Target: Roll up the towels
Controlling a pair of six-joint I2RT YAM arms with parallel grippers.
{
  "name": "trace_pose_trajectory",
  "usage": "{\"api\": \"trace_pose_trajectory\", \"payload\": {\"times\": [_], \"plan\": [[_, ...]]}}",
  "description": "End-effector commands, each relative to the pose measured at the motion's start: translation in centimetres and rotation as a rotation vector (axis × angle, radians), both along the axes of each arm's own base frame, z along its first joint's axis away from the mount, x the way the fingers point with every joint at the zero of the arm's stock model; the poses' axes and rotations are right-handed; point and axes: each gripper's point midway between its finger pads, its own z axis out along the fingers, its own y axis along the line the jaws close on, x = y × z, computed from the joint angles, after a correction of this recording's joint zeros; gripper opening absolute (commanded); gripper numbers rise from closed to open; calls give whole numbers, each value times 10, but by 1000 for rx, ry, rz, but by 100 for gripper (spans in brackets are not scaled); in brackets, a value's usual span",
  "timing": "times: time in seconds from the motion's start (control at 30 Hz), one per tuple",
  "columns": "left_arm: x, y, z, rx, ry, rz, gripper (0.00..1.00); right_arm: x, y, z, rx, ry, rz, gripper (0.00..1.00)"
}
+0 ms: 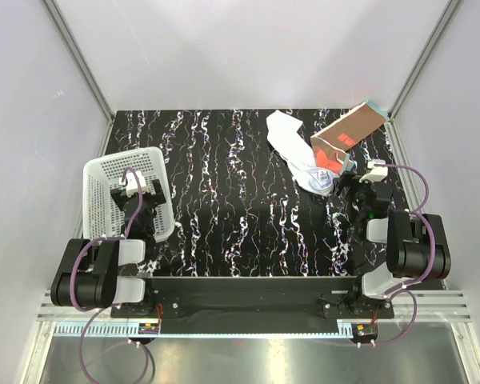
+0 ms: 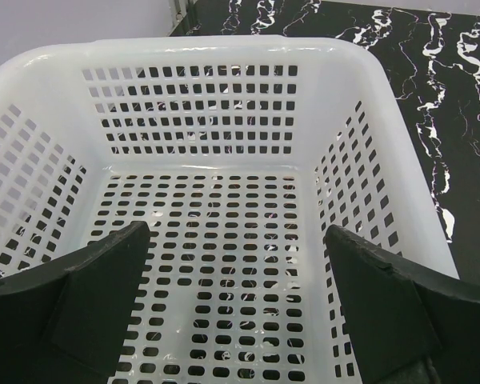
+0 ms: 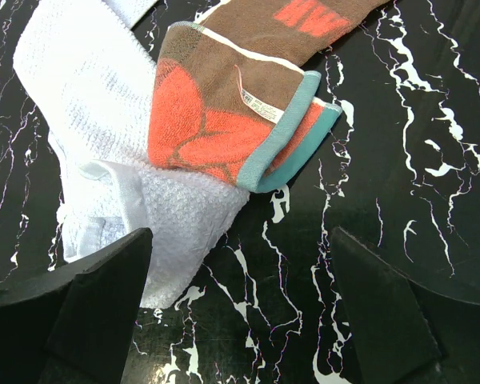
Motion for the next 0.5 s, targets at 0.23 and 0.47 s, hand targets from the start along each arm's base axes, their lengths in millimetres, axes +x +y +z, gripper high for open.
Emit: {"api": "trace_pose_trajectory", "payload": {"times": [0.23, 0.47], "plan": [[9, -4, 20, -11, -77, -27, 99, 12, -1, 22, -30, -77, 13, 100], [16, -4, 50, 8, -5, 37, 99, 12, -1, 22, -29, -77, 12, 100]]}}
